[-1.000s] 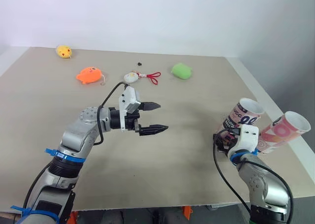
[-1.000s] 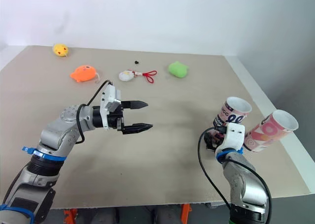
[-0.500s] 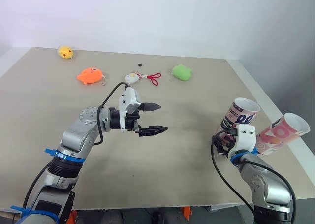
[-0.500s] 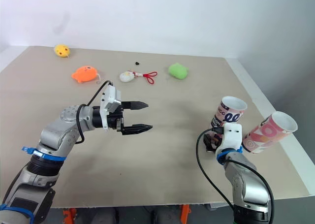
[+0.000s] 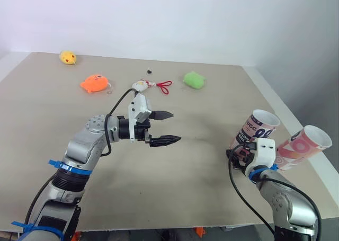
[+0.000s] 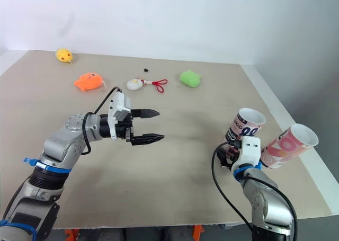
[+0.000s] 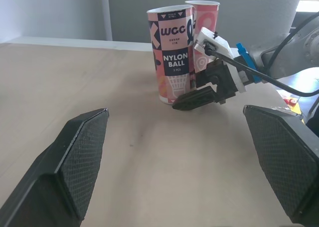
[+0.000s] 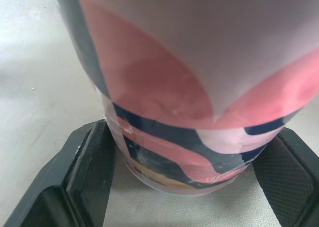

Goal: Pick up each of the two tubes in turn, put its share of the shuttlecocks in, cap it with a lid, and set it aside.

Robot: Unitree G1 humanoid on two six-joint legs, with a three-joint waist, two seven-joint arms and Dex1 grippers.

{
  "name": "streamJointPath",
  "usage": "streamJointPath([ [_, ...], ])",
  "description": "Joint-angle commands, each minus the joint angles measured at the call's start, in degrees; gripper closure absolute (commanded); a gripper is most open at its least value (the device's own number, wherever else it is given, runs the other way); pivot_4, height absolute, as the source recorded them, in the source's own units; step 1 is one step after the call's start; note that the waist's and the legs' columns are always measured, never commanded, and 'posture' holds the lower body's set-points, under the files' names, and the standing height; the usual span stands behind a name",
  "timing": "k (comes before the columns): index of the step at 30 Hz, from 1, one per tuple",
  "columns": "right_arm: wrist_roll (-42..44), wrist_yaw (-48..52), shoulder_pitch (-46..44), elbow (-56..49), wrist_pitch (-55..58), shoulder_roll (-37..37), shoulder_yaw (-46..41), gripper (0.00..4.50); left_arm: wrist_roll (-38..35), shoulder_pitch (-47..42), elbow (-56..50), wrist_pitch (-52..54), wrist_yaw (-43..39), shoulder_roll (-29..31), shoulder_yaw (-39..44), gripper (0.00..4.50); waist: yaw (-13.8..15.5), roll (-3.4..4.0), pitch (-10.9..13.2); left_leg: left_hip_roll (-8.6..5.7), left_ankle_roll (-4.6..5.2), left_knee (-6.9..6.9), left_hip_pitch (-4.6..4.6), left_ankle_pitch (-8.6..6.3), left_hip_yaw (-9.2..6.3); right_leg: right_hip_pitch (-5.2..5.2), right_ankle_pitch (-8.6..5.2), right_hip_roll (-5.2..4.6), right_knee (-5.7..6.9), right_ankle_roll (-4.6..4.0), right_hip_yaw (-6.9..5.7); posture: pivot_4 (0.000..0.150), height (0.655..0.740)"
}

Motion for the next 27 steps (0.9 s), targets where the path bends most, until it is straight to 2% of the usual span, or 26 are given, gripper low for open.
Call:
streamJointPath([
  [1, 1.22, 1.68, 6.45, 11.21, 12.26, 2.54, 6.82, 0.28, -0.11, -0.26, -1.86, 0.01, -0.02, 0.03, 0.02, 0.0, 0.02, 0.0, 0.0, -0.01, 0.0, 0.0, 0.0, 0.0, 0.0, 0.01, 0.0, -0.02, 0.0, 0.0, 0.0, 0.15, 0.74],
  [3, -1.58, 2.38, 7.57, 10.75, 9.86, -0.71, 11.17, 0.28, -0.12, -0.23, -1.91, 0.01, -0.01, 0.05, 0.03, 0.0, 0.01, 0.01, 0.0, -0.01, -0.01, 0.0, 0.01, -0.01, 0.01, 0.01, -0.02, -0.04, -0.01, -0.01, 0.0, 0.15, 0.74],
  [11, 3.82, 9.36, 13.19, 7.07, 15.09, -6.34, 15.26, 0.28, -0.07, 0.01, -2.12, 0.0, 0.18, 0.06, 0.0, 0.0, 0.08, 0.04, -0.02, 0.08, -0.38, -0.09, 0.0, -0.24, -0.14, 0.08, -0.44, 0.11, 0.02, -0.22, -0.14, 0.15, 0.74],
  [18, 6.61, 11.37, 16.84, 6.77, 15.54, -9.86, 15.27, 0.28, 0.07, 0.32, -2.21, -0.08, 0.18, 0.11, -0.26, 0.0, 0.1, -0.09, -0.11, 0.4, -0.66, -0.06, -0.06, -0.95, -0.41, 0.42, -1.07, 0.48, -0.03, -0.27, -0.3, 0.15, 0.74],
  [27, 10.37, 14.52, 21.65, 3.13, 13.94, -13.57, 16.49, 0.28, 0.48, 0.47, -1.95, -0.5, 0.23, 0.12, -0.49, 0.0, 1.04, -0.16, -0.16, 0.41, -0.79, -0.07, 0.0, -1.12, -0.58, 0.57, -1.41, 0.53, -0.02, -0.4, -0.5, 0.15, 0.74],
])
